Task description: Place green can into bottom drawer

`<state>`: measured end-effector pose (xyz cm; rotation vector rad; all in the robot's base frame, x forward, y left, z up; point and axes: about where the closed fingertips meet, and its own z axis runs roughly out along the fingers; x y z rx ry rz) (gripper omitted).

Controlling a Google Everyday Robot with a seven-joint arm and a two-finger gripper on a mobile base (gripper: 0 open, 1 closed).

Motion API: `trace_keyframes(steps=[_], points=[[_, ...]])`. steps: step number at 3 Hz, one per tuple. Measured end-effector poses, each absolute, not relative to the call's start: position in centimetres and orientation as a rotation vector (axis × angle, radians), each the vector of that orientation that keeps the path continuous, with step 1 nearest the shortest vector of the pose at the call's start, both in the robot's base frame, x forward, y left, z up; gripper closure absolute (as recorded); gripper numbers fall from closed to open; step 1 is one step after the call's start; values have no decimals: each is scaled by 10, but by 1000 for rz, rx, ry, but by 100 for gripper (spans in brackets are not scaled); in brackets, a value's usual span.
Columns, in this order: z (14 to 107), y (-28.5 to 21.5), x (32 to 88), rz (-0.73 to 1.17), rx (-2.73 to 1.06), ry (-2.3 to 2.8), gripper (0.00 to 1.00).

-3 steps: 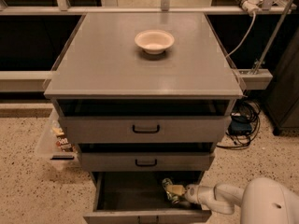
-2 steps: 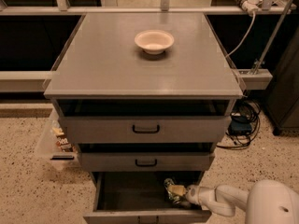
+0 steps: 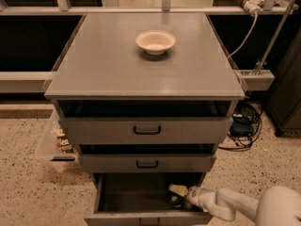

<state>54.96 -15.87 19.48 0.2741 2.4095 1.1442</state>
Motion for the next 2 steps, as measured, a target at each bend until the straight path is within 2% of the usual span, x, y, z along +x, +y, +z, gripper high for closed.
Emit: trace_keyframes(steps=[1, 2], points=[[195, -159, 550, 1144, 274, 2410, 0], [195, -159, 550, 1144, 274, 2410, 0]])
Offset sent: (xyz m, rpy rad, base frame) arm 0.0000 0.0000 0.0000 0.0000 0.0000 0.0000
